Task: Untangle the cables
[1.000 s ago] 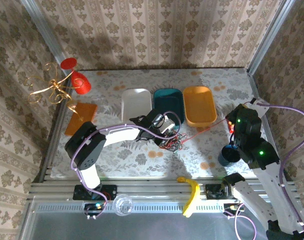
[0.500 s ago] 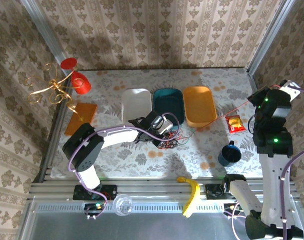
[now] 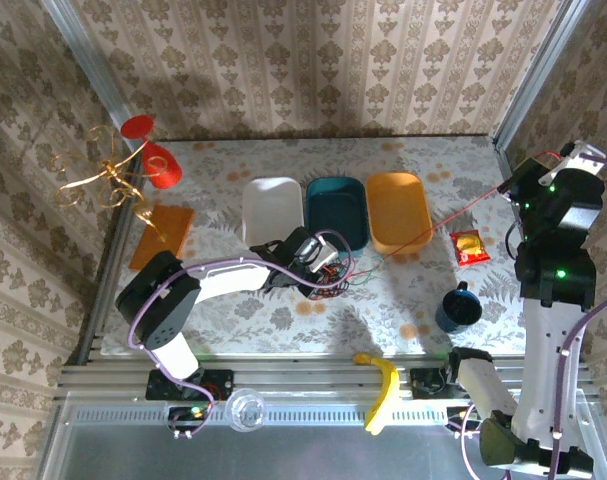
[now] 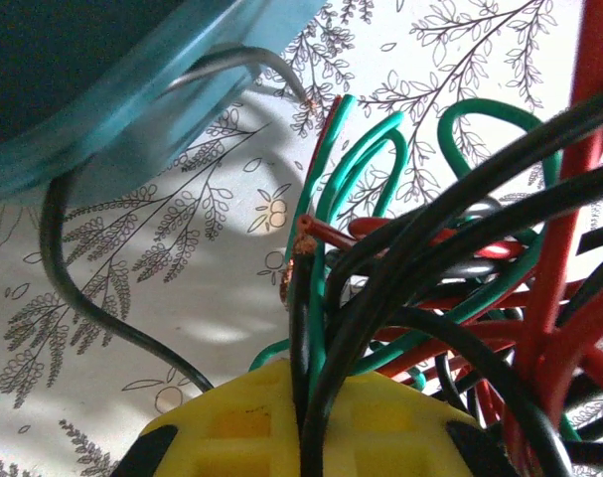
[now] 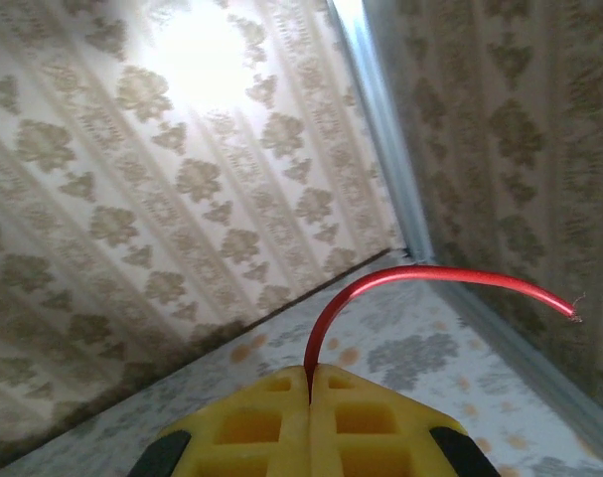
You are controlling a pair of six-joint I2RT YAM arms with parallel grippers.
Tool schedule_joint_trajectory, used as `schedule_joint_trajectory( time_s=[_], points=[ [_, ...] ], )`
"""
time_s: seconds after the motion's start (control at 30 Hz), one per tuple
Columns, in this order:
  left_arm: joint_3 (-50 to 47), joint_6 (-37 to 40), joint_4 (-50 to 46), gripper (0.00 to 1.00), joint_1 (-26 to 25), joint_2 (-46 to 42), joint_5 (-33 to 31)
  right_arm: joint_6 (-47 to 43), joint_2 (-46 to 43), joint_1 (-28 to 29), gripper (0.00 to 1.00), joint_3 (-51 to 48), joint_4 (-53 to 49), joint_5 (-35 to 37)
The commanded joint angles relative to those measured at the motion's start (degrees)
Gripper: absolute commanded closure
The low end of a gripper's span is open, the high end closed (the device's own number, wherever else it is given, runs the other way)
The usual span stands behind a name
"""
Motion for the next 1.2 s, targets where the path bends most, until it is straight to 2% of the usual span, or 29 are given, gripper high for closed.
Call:
schedule_joint_trajectory(
  time_s=[0.0, 0.1, 0.2, 0.37, 0.6, 0.77, 0.97, 1.1, 1.17],
  points=[
    [-3.0, -0.3, -9.3, 1.0, 0.2, 0.7, -6.4, -1.4, -0.1, -1.8, 1.0, 4.7, 2.1, 11.4],
    [-3.2, -1.6, -10.5, 1.0, 0.1, 0.6, -9.4, -0.2, 0.8, -3.2, 1.0, 6.0, 1.9, 15.0],
    [-4.3, -3.0, -10.6, 1.0, 0.2, 0.1, -11.9, 1.2, 1.5, -6.6, 1.0, 7.2, 3.3, 13.5],
    [-6.1, -4.4, -9.7, 1.0, 0.2, -0.9, -12.8, 2.1, 3.7, -11.4, 1.0, 10.9, 5.4, 3.1],
    [-7.1, -5.7, -8.1, 1.0, 0.2, -1.0, -13.8, 3.0, 6.3, -11.5, 1.0, 15.2, 11.0, -16.7],
    [-8.7, -8.4, -8.4, 1.0, 0.2, 1.2, -19.2, 2.8, 8.5, -11.6, 1.0, 21.3, 12.5, -17.9],
    [-9.1, -11.6, -8.1, 1.0, -0.2, 3.0, -21.5, 2.3, 13.1, -11.7, 1.0, 33.3, 8.4, -15.2],
    [-8.2, -10.2, -6.7, 1.0, -1.2, 3.5, -20.7, 7.1, 14.9, -11.5, 1.0, 35.3, 9.7, -22.7],
    [-7.2, -8.5, -5.5, 1.0, -1.7, 3.1, -18.0, 10.8, 15.6, -11.3, 1.0, 34.7, 11.4, -27.6]
  ],
)
